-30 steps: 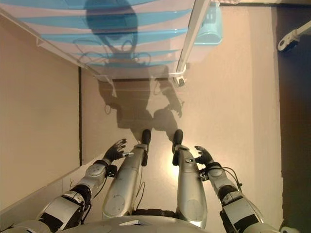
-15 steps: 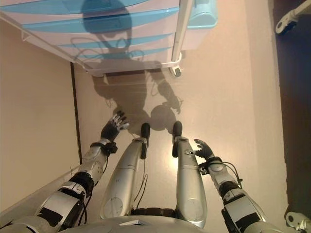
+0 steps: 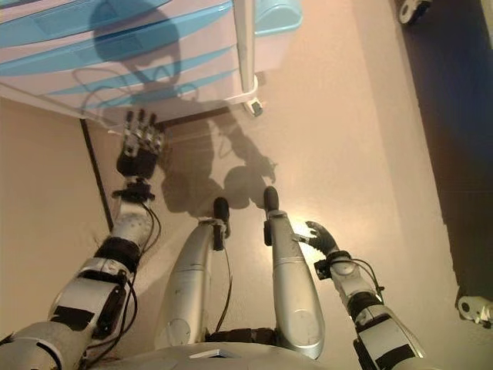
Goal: Open the drawer and pick up the medicine
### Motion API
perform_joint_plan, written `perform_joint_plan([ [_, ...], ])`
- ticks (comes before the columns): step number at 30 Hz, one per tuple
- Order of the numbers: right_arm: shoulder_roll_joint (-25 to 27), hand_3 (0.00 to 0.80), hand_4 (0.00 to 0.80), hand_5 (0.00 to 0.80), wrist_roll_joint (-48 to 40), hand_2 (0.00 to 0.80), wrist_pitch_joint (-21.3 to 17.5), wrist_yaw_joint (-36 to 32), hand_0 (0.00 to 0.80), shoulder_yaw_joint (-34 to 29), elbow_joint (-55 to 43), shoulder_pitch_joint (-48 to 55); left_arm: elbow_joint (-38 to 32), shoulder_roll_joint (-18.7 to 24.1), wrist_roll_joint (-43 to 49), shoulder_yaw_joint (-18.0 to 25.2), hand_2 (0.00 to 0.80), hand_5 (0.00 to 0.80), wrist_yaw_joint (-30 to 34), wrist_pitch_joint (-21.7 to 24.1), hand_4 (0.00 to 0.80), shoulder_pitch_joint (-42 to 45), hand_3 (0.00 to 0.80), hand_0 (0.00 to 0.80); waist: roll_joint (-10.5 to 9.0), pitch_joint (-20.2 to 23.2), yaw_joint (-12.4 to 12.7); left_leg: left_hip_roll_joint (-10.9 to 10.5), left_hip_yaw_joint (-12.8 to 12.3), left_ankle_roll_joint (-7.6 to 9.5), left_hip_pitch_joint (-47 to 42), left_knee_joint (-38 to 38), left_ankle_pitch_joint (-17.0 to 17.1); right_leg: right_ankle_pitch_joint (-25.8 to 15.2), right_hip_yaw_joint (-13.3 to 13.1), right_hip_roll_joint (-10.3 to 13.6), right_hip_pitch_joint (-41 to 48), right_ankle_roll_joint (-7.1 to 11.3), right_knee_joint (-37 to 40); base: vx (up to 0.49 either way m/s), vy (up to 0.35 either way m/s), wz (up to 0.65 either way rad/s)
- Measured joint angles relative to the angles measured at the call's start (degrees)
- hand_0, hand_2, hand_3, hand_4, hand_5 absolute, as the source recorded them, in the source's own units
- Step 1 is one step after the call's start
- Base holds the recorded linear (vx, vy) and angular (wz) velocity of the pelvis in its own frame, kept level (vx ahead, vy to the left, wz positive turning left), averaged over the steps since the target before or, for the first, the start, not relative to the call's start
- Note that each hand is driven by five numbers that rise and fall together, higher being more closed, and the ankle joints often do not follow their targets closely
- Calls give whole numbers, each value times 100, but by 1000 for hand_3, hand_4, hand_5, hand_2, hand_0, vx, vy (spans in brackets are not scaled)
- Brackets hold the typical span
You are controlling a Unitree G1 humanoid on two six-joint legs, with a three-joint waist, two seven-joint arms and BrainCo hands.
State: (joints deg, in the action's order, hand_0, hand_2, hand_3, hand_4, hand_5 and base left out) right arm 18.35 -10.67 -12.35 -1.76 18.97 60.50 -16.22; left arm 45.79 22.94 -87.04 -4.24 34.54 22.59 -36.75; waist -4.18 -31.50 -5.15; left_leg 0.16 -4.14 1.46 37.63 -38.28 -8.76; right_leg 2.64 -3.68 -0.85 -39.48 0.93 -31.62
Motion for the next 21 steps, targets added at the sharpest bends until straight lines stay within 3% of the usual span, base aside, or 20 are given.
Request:
perform_joint_plan([
  [3, 107, 0, 0, 0, 10, 0, 4, -12, 0, 223, 157, 173, -6, 258, -333, 152, 0, 0, 53, 12, 0, -468, 0, 0, -53, -1, -56, 87, -18, 41, -5, -158, -133, -70, -46, -94, 102, 40, 142, 23, -7, -30],
  [8, 99, 0, 0, 0, 37, 0, -54, -14, 0, 423, 227, 603, 37, 471, -693, 217, 0, 0, 118, 9, 0, -849, 0, 0, -135, -5, -177, 129, -114, 127, -7, -190, -186, -164, -65, -56, 112, 112, 226, 18, -5, -17],
  [11, 97, 0, 0, 0, 57, 0, -115, -18, 0, 466, 245, 634, 56, 558, -893, 251, 0, 0, 221, 8, 0, -887, 0, 0, -151, -15, -170, 175, -148, 110, 10, -302, -347, -131, -54, -93, 122, 92, 247, 19, -14, -15],
  [21, 89, 0, 0, 0, 14, 0, -210, -4, 0, 584, 226, 633, 174, 759, -1028, 228, 0, 0, 295, -120, 0, -1156, 0, 0, -233, -28, -179, 180, -129, 92, 6, -289, -335, -124, -38, -95, 141, 97, 263, -4, -46, 0],
])
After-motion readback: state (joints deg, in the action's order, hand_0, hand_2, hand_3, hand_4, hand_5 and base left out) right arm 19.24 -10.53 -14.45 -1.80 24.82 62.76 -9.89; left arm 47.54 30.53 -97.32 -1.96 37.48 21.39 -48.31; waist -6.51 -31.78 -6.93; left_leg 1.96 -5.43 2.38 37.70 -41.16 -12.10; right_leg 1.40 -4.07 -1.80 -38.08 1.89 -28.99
